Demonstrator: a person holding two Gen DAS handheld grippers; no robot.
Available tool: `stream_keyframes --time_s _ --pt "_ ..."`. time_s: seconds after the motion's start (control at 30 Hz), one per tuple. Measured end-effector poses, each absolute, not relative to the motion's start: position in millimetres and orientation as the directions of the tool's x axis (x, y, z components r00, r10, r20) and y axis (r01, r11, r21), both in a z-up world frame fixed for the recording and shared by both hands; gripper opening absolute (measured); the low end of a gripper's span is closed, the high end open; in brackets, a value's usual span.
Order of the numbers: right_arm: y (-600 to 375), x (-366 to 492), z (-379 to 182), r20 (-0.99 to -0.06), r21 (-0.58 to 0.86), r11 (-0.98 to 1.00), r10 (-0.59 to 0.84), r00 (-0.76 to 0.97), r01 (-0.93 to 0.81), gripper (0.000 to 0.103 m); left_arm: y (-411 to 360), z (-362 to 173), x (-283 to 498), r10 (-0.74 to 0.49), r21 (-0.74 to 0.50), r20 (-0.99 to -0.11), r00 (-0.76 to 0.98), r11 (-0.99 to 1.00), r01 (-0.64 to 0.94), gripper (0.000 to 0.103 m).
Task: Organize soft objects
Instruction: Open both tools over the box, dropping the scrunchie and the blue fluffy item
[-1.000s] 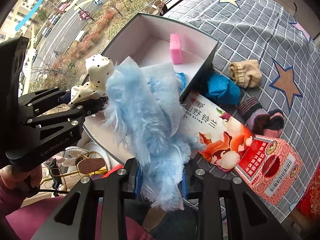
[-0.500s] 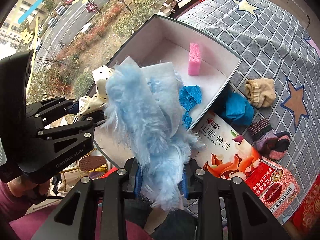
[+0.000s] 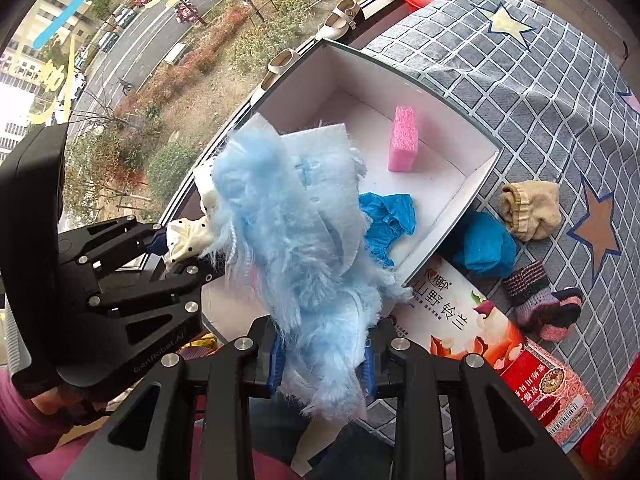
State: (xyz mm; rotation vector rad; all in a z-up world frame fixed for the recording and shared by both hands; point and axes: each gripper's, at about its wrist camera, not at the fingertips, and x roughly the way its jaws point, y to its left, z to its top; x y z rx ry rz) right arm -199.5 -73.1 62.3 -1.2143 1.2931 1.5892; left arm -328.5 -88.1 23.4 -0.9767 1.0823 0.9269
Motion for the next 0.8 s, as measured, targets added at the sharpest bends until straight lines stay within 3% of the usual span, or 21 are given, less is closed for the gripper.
stream_keyframes --time_s 0.8 --pt "-40.1 -214.6 45.1 -0.961 0.276 -0.215 -0.042 -0.273 -0.937 0.031 -70.1 5.1 -320.9 0.098 -0.142 -0.979 0.177 0.295 -0.945 0.031"
